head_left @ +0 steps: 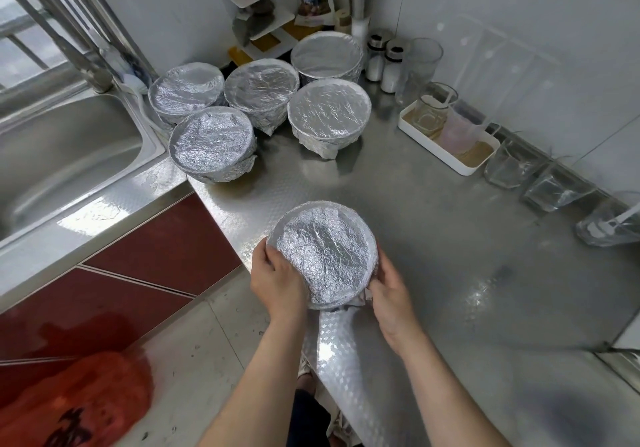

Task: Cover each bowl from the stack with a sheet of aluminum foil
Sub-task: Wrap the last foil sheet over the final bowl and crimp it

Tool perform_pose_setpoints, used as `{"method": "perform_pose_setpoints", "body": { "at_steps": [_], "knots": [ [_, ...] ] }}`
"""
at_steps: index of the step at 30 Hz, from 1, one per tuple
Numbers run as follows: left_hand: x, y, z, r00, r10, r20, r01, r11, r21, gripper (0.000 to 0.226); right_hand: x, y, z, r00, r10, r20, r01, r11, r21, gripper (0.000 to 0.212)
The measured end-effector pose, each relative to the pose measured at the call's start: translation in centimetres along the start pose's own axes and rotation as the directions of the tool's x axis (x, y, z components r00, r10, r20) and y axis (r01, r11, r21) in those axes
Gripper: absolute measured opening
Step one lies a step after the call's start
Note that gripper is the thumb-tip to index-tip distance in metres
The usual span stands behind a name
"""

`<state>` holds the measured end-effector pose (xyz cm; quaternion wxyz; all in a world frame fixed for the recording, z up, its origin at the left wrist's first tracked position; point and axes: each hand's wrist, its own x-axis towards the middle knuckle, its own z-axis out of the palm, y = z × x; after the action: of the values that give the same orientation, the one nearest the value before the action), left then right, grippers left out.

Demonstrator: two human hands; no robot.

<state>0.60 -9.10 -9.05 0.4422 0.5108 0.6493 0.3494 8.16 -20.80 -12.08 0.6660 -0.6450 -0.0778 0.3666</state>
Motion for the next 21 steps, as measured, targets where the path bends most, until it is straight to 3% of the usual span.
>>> {"method": "perform_pose_setpoints", "body": {
  "at_steps": [2,4,6,8,10,11,15,17,21],
  "knots": [
    [-0.1,-0.1,0.0,1.000,0.007,0.002,-0.007,1.000,-0.002,0.031,-0.3,0.0,0.4,0.997,0.046,-0.059,-0.034,0.980,0.195,0.053],
    [-0.4,-0.2,0.0,1.000,0.020,0.001,-0.020,1.000,0.001,0.032,-0.6,-0.6,1.2,0.991,0.125,-0.054,-0.089,0.894,0.438,0.050],
    [-0.9,-0.2,0.0,1.000,0.022,-0.009,-0.022,1.000,0.003,0.033,-0.3,-0.2,1.9,0.978,0.190,-0.083,-0.124,0.857,0.500,0.040],
    [-1.4,0.0,0.1,1.000,-0.003,-0.012,0.003,1.000,-0.001,0.034,-0.2,0.1,2.9,0.942,0.257,-0.217,-0.148,0.895,0.420,0.057],
    [-1.8,0.0,0.1,1.000,-0.028,-0.008,0.028,1.000,-0.010,0.036,-0.1,0.3,3.7,0.910,0.247,-0.333,-0.138,0.938,0.318,0.083],
    [-1.9,-0.1,0.2,0.999,-0.036,-0.004,0.035,0.999,-0.021,0.036,-0.1,0.2,4.0,0.899,0.227,-0.375,-0.122,0.951,0.283,0.085],
    [-1.9,-0.2,-0.5,0.997,-0.072,0.030,0.073,0.997,-0.036,0.033,0.4,-0.9,4.7,0.860,0.108,-0.499,-0.021,0.984,0.176,0.047],
    [-1.2,0.2,-1.1,0.992,-0.092,0.084,0.096,0.994,-0.045,0.030,0.5,-1.1,4.3,0.854,0.108,-0.508,-0.016,0.983,0.180,0.041],
    [1.6,1.5,-1.5,0.969,-0.003,0.248,0.011,0.999,-0.032,0.044,0.6,-1.0,3.5,0.873,0.087,-0.480,-0.001,0.984,0.177,0.043]
  ]
}}
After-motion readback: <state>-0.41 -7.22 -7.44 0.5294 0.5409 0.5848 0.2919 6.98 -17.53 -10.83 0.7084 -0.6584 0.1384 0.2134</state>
